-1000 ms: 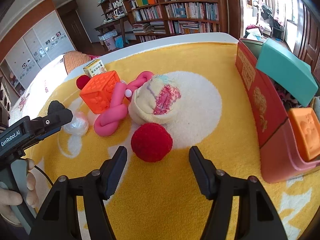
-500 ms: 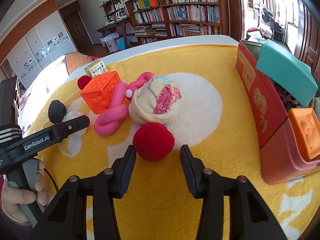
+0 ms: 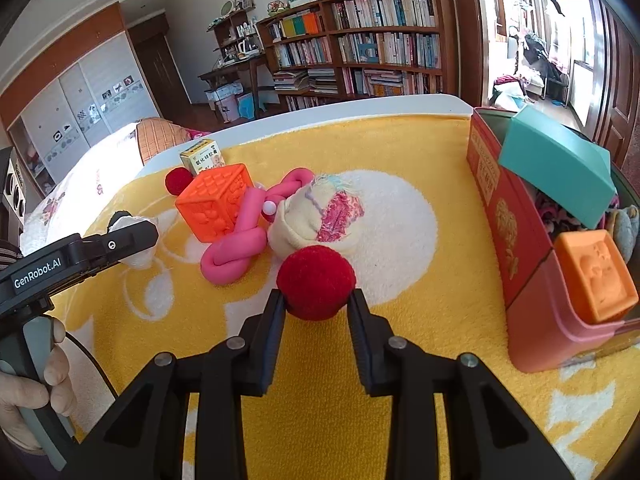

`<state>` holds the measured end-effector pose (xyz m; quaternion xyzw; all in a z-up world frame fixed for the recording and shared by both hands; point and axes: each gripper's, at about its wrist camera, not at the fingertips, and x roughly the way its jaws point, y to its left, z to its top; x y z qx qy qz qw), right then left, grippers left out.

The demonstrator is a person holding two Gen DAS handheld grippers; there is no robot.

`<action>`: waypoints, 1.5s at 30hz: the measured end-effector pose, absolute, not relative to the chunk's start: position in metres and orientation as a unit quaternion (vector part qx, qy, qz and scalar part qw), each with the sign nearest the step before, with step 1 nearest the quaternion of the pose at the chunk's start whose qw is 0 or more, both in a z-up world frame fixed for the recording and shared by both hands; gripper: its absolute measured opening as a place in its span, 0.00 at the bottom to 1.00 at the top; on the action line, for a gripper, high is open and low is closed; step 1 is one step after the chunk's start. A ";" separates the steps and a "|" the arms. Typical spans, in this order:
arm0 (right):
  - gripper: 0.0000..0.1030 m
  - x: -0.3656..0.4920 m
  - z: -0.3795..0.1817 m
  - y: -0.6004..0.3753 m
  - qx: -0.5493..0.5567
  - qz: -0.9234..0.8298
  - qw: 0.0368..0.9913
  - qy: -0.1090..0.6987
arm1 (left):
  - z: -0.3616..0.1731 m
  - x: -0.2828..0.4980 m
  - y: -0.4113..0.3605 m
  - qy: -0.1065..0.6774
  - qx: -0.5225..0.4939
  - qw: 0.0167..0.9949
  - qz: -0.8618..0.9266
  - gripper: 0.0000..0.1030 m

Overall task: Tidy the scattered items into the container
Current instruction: 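Grasp the red pompom with the right tool while the left grasps the clear plastic bag, then carry the pompom and plastic bag to the tin and release them inside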

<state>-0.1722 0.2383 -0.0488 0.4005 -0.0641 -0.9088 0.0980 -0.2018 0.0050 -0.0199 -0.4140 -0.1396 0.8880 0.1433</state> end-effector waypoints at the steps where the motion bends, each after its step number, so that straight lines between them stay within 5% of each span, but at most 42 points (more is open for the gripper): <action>1: 0.34 -0.171 -0.047 0.239 0.397 -0.911 0.097 -0.063 | -0.020 -0.202 0.005 -0.143 -0.416 0.146 0.886 0.68; 19: 0.34 -0.141 -0.017 0.268 0.330 -0.938 0.051 -0.097 | -0.006 -0.186 0.023 -0.134 -0.399 0.175 0.890 0.68; 33: 0.34 -0.087 0.027 0.385 0.275 -0.946 -0.054 -0.164 | 0.009 -0.164 0.055 -0.117 -0.396 0.213 0.886 0.68; 45: 0.38 -0.123 0.024 0.426 0.287 -0.940 -0.077 -0.167 | 0.029 -0.154 0.093 -0.090 -0.389 0.238 0.885 0.68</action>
